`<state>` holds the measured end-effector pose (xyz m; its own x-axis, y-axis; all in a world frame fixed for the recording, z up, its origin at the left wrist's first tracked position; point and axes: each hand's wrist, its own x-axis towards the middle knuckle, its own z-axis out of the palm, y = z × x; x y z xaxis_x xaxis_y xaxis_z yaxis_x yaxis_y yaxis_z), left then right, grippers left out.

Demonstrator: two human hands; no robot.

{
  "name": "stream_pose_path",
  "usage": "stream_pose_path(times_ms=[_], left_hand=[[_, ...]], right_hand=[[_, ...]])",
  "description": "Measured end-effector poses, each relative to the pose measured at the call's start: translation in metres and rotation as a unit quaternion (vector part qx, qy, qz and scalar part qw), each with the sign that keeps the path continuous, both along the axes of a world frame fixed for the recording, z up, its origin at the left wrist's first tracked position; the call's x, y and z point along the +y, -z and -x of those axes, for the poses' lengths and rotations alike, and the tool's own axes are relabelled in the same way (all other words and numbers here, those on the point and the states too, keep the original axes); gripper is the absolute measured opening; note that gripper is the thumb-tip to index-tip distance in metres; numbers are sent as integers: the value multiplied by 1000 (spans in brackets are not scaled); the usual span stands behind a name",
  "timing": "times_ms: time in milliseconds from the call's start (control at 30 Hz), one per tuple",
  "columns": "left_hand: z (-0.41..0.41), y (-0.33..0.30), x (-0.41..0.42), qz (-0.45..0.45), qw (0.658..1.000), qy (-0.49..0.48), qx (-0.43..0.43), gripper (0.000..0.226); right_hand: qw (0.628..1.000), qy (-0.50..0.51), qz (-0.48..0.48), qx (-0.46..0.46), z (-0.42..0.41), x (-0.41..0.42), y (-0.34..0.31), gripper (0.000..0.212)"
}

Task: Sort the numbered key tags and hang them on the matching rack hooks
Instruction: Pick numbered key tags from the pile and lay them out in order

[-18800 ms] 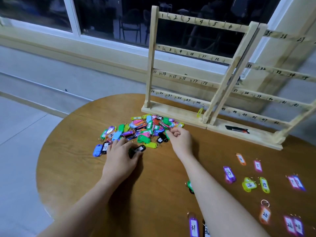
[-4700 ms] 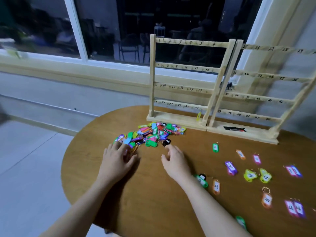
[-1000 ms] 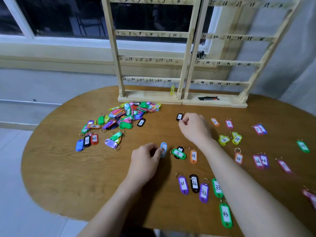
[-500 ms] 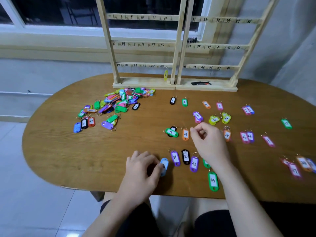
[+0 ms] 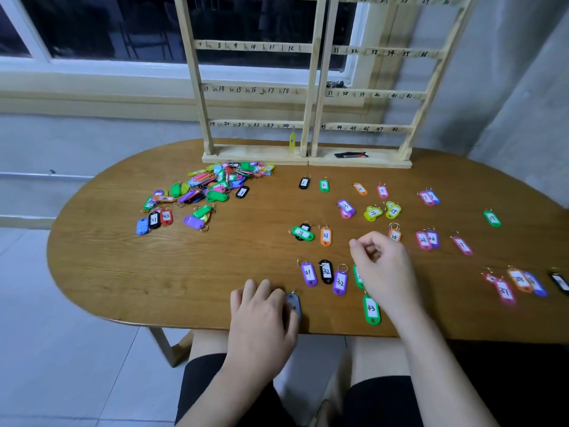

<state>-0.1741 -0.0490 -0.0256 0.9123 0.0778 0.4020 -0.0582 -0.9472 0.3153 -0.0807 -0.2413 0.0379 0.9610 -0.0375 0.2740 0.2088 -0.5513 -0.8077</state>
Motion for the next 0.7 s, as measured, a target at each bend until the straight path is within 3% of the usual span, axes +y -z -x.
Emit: stream_pose_path(times_ms=[233,367,500,600,700], left_hand=[[0,3,19,-3,1000,-25,2,24],[-3,-2,35,57,998,-28,3,24],[-28,-6,93,77,990,-117,-16,28],[-54,-9,150,99,975,-201,-7,13],[-75,-12,193,110,971,-212,15,33]], right_hand=[[1000,-24,-8,8,1,15,5,26],[999,-47,-14,2,-7,29,-2,26],[996,-89,19,17,-21,58,-1,25],[987,-146,58,37,-29,96,-3,20],[969,-216,105,63,-40,139,0,9]])
